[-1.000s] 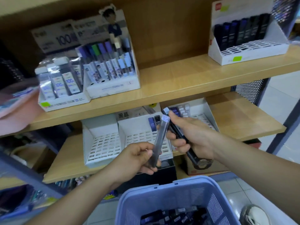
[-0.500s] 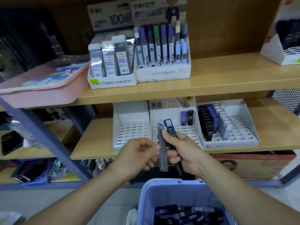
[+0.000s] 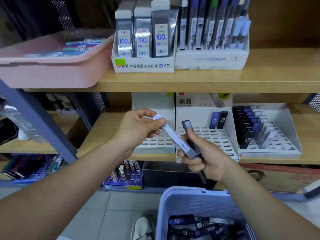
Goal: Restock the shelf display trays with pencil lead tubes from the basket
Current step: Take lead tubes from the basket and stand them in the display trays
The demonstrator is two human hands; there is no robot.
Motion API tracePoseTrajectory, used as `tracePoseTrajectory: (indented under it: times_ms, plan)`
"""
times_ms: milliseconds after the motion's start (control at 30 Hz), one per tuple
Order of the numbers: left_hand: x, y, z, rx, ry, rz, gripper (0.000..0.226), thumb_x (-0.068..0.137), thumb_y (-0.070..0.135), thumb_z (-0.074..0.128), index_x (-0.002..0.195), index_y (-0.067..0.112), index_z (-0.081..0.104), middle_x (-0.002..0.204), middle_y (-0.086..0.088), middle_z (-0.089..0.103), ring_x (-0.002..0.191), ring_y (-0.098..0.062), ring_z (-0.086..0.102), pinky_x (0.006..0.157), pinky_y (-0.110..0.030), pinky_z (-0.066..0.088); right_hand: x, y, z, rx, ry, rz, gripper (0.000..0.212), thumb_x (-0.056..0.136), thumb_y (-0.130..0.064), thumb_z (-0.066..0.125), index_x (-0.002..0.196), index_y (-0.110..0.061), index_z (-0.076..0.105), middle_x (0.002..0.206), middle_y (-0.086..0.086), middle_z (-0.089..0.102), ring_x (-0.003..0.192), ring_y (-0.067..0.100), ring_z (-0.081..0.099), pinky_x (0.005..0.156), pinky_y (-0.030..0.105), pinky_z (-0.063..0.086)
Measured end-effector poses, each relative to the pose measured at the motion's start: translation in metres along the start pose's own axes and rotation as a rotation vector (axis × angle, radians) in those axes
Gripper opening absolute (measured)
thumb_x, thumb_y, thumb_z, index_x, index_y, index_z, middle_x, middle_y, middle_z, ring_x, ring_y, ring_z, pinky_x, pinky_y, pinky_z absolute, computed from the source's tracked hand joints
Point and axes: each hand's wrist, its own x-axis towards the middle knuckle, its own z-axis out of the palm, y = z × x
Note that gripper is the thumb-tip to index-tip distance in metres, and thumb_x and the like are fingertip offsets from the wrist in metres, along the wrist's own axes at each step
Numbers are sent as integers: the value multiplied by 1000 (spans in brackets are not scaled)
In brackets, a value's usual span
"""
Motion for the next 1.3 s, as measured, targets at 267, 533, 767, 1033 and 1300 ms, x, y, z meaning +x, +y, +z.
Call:
tracePoseTrajectory:
  times_ms: [267,533,767,1033,1300]
  plan:
    - [57,-14,-25,169,262,169,12,90,7,63,101,11,66,86,-5,71,75,-15,71,74,-24,58,24,10,-14,-509,331,-108,29,101,-41,46,106,-19,65,76,5,57,46,10,36,40,23,30]
    - [102,-36,2,293,200,281,15,87,5,66,84,20,66,87,-8,71,80,-19,66,87,-33,55,43,21,-18,-1098,267,-370,16,101,-34,48,96,-30,62,74,-4,51,63,3,48,60,16,37]
    - [110,-26,6,658,123,445,17,90,16,65,104,14,73,105,0,70,103,-16,61,95,-24,44,49,19,-24,-1239,243,-364,16,101,-38,45,88,-36,53,82,0,52,73,12,54,66,22,40]
    - [124,-23,17,917,83,520,25,95,16,56,116,7,64,115,-8,66,109,-25,59,93,-26,42,52,18,-19,-1354,205,-315,27,101,-39,44,74,-38,43,85,-2,49,76,18,53,74,35,48]
    - [133,-31,21,964,163,747,19,88,19,58,90,10,75,92,-9,72,84,-29,66,76,-26,46,55,17,-15,-1380,229,-275,34,101,-39,43,68,-36,37,80,-1,50,70,17,51,62,31,41]
